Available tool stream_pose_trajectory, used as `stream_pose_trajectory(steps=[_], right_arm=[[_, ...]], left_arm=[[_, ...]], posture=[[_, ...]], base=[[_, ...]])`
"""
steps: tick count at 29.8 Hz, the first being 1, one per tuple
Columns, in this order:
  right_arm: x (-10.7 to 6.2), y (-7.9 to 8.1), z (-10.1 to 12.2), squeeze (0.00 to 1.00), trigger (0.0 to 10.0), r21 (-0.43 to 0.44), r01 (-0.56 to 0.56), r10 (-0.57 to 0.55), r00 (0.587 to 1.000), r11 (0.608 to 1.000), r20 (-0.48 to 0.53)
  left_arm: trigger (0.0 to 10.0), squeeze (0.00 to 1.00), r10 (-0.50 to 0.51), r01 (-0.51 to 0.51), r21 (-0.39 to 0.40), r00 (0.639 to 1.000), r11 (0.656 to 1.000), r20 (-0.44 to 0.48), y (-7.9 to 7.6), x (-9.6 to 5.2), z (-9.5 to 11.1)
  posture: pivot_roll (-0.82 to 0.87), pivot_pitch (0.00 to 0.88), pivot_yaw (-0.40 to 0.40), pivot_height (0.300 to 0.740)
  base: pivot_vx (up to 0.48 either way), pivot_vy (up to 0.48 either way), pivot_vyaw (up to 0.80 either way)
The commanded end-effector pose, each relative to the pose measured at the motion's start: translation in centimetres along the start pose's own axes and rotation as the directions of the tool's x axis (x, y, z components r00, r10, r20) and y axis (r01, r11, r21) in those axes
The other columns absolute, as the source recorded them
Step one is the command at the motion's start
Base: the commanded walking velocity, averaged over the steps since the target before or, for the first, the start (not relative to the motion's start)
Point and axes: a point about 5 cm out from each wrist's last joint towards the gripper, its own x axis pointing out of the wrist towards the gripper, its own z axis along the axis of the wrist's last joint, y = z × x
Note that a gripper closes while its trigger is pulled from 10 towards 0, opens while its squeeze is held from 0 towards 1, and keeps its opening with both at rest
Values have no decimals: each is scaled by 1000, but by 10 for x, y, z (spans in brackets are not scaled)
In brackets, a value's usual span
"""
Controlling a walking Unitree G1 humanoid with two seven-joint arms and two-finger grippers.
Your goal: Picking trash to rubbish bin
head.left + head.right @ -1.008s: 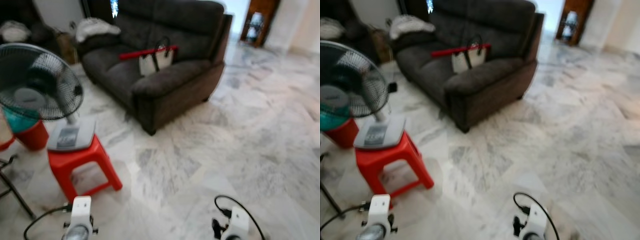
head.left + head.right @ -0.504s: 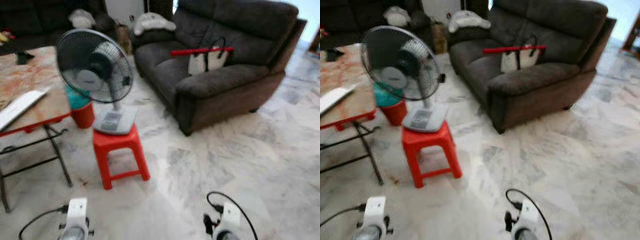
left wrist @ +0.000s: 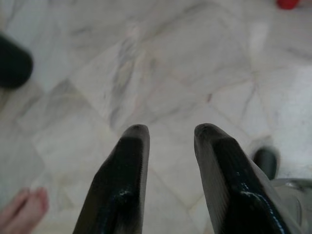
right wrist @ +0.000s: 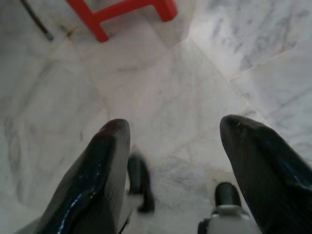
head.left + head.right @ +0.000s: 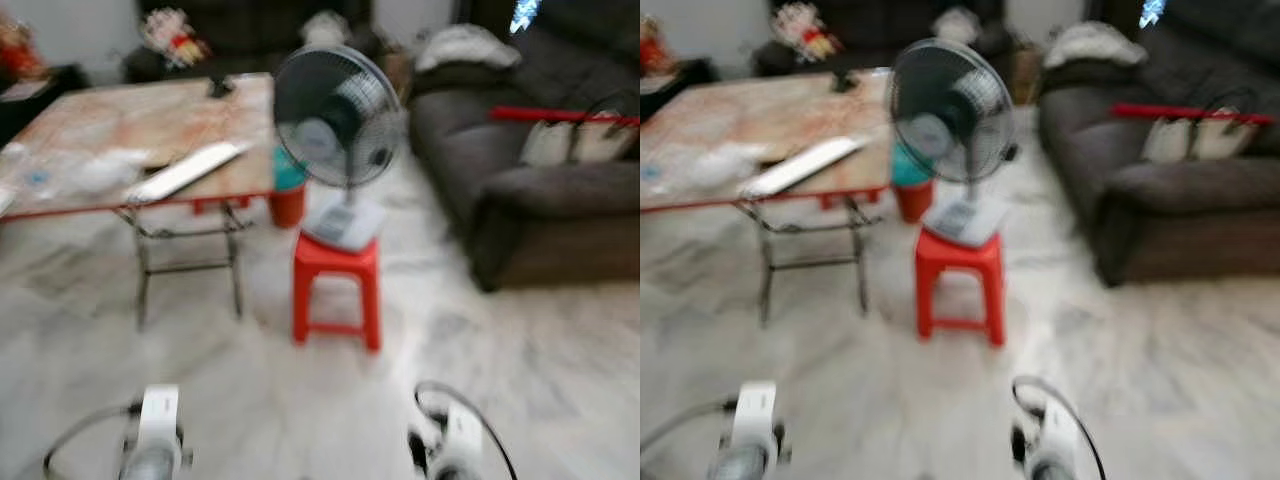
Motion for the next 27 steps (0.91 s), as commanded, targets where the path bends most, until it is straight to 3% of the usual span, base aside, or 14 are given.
stream_pose_trajectory(steps=[1,11,19,20,25,26,27], right_arm=[[2,4,4,0,10000,-4,-12,12,1000,1000,10],[2,3,9,0,10000,-3,-13,13,1000,1000,23],[4,8,19,0,10000,21,-38,36,998,999,58],[5,11,26,0,10000,25,-56,53,995,998,88],[6,12,29,0,10000,26,-64,61,993,998,101],[7,16,41,1000,10000,19,-73,69,988,997,140],[8,18,46,1000,10000,17,-80,76,985,997,155]], left_arm=[[10000,0,-4,5,-5,1000,1000,19,-2,1,8],[10000,0,-14,14,0,1000,1000,16,-6,0,4],[10000,0,-39,38,18,998,999,49,-12,2,14],[10000,518,-47,45,23,997,999,69,-15,2,20],[10000,518,-50,48,27,996,998,77,-15,3,22],[10000,1000,-69,66,27,992,997,108,-19,3,32],[10000,1000,-77,74,25,990,997,120,-21,4,36]], posture=[[-37,0,46,740],[-36,2,38,740],[-34,7,34,740],[-34,7,34,740],[-34,7,34,740],[-38,10,32,740],[-37,10,30,740]], base=[[0,0,800],[0,0,769],[0,0,100],[0,0,0],[0,0,0],[0,0,0],[0,0,0]])
